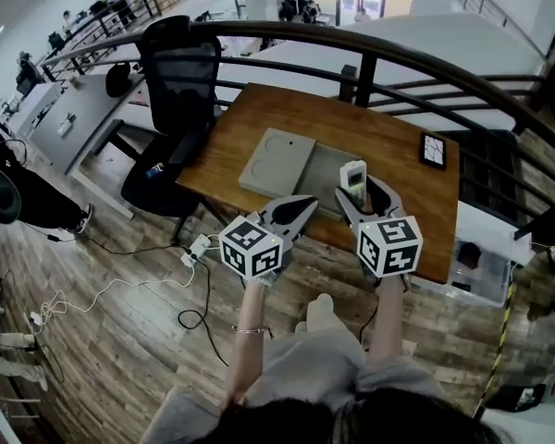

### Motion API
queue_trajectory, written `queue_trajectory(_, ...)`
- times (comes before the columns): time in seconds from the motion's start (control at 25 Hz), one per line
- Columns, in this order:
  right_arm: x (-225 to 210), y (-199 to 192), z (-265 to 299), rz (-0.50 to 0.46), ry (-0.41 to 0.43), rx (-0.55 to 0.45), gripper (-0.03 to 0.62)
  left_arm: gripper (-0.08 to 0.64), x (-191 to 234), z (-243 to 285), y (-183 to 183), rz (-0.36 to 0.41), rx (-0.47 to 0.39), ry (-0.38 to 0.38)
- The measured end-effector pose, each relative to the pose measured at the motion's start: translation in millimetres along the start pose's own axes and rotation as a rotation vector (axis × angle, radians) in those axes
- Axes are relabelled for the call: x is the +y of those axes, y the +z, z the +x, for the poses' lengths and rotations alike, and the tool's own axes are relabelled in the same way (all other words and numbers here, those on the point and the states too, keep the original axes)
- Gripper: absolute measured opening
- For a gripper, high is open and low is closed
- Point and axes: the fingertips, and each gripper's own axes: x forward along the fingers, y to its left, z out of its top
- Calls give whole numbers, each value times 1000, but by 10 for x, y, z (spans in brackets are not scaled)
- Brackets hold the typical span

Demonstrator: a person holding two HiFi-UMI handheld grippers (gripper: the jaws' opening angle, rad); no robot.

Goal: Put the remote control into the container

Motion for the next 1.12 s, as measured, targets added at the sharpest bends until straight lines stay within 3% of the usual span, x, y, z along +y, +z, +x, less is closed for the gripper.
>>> queue_trajectory(1.12,-745,126,1135,-23,80,84,247,3,1023,712,118,-47,9,92)
